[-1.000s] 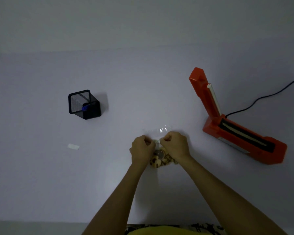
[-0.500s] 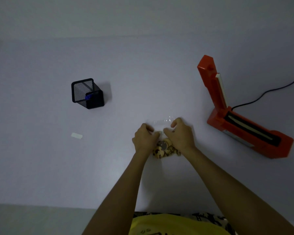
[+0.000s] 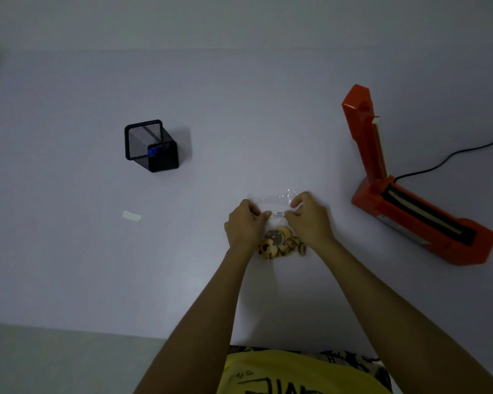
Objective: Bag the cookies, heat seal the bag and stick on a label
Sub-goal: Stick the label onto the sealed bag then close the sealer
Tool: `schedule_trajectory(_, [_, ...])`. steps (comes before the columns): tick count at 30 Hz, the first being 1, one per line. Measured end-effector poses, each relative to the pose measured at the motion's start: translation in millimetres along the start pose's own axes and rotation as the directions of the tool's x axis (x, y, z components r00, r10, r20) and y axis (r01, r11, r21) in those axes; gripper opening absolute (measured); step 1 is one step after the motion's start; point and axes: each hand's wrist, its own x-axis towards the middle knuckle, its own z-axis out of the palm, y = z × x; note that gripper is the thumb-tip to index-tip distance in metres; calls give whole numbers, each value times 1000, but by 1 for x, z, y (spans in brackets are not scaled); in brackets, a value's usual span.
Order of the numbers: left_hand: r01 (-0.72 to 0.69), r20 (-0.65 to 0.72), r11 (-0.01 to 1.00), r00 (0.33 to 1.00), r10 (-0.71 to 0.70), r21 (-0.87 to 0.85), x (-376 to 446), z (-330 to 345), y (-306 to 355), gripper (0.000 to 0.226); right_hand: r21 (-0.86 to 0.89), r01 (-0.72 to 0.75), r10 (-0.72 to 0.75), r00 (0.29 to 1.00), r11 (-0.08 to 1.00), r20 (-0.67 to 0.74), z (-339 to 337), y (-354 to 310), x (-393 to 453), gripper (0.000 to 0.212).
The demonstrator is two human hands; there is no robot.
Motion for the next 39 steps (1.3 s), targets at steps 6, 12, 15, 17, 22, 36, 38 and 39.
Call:
schedule_trajectory(6, [-11, -10, 1000, 1000, 11, 10, 0, 1, -1, 29, 16, -12, 12, 999, 1000, 33, -1, -2, 0, 29])
schedule_trajectory(12, [-1, -16, 1000, 1000, 1, 4, 0, 2, -1, 29, 9, -9, 9, 1000, 1000, 19, -4, -2, 0, 19])
schedule_trajectory(15, [-10, -19, 1000, 1000, 10, 4, 0, 1, -2, 29, -2, -3, 3, 1000, 1000, -10, -1, -3, -1, 23])
schedule_trajectory(17, [-9, -17, 1000, 1000, 9, -5, 0, 2, -2, 29, -13, 3, -3, 1000, 1000, -9, 0, -4, 0, 20])
schedule_trajectory(22, [-4, -19, 1000, 1000, 3, -15, -1, 1, -1, 27, 14, -6, 6, 1000, 1000, -20, -1, -4, 2, 14])
schedule_trajectory(36, [23, -25, 996, 999, -25, -84, 0, -7, 2, 21, 167, -75, 77, 997, 983, -8, -6, -12, -2, 13])
schedule_trajectory(38, [33, -115, 993, 992, -46, -113, -3, -13, -2, 21, 229, -41, 60, 995, 973, -77, -10, -16, -7, 13])
schedule_trajectory(39, [50, -152, 991, 986, -68, -122, -5, -16, -5, 22, 240, -18, 53, 989, 971, -141, -12, -17, -12, 12])
